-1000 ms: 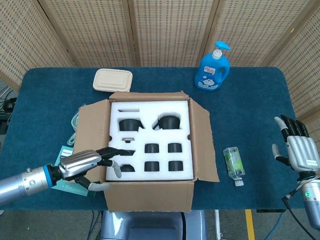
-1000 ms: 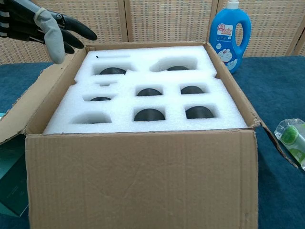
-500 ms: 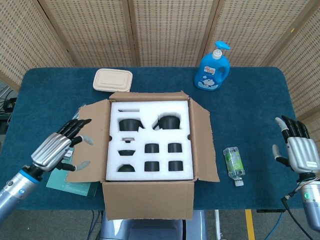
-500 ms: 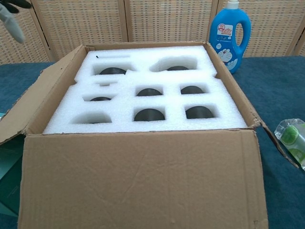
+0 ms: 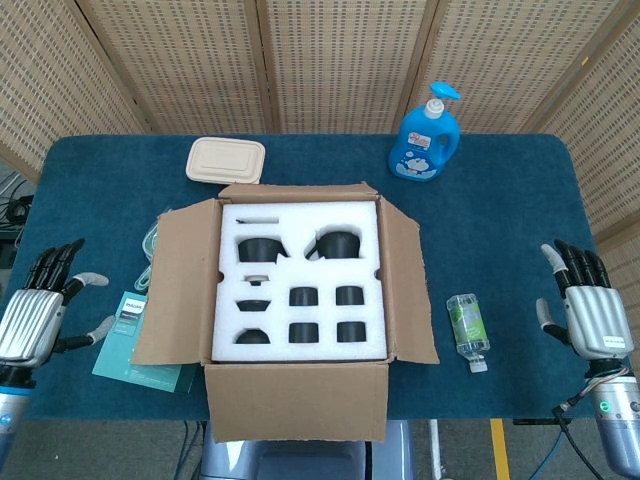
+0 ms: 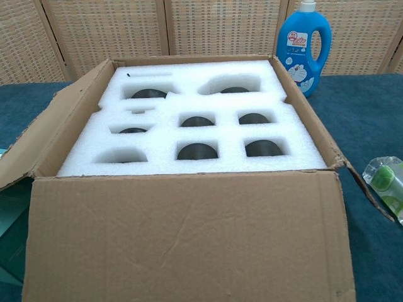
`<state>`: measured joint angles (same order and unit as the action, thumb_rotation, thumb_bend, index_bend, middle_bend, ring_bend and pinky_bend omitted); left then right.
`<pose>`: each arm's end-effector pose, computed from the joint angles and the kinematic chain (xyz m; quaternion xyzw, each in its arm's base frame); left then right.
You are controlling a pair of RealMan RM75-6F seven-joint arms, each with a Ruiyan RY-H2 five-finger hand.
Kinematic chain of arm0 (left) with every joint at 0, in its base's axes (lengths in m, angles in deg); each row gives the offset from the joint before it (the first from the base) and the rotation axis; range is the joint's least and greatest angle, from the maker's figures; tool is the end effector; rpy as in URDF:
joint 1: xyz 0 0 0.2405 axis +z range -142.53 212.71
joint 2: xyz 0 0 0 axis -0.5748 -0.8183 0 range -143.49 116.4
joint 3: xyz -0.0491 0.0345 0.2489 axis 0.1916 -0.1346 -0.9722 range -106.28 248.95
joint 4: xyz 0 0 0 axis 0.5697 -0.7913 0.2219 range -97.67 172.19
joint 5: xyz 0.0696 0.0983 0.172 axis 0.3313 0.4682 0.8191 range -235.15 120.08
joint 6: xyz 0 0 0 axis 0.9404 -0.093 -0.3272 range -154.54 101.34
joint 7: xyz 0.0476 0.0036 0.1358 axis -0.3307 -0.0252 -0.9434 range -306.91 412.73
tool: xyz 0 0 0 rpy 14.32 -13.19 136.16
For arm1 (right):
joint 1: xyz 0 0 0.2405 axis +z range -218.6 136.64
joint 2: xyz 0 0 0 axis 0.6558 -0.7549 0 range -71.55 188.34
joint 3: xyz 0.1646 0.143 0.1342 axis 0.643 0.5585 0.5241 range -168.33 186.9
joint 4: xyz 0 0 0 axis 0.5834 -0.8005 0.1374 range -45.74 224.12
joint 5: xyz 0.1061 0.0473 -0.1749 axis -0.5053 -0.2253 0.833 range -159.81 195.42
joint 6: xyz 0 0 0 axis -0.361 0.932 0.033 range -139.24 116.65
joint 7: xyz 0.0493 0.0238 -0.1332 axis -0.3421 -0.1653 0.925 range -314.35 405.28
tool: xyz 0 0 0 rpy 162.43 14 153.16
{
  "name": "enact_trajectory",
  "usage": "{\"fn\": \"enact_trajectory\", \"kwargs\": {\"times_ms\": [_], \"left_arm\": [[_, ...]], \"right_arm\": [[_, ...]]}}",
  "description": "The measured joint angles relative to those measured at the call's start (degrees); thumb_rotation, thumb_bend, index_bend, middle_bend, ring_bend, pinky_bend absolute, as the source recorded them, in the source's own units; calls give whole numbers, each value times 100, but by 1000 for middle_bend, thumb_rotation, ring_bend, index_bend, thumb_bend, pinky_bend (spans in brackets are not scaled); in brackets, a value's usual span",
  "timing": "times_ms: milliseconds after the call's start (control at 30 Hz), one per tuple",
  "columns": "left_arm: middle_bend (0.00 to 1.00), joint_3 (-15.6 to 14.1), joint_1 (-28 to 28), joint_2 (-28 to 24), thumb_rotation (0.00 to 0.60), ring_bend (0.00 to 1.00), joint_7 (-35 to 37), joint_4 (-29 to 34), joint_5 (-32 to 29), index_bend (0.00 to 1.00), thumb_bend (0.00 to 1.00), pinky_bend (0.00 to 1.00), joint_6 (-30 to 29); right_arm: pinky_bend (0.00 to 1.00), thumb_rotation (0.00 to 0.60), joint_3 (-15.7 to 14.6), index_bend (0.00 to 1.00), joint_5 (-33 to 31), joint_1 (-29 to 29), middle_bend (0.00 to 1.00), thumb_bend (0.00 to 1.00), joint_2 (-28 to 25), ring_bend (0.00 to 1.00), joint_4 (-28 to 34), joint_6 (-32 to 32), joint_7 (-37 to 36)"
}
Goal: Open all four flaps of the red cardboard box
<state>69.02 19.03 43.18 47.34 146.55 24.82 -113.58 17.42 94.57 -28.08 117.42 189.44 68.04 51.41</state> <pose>-0.2400 0.2083 0.1697 -0.6164 -0.3824 -0.4280 0.5391 -0.2762 -0.2378 0.1811 0.5909 -0.3724 0.3928 0.5983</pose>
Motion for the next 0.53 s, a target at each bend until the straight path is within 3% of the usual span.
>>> {"fn": "enact_trajectory", "kwargs": {"times_ms": [533], "left_arm": [[0, -51, 493, 266, 458, 0, -59, -245, 148, 355, 270, 0, -18]], "right_arm": [[26, 600, -169, 3, 193, -308, 62, 543, 216, 0, -81, 321, 28]]}}
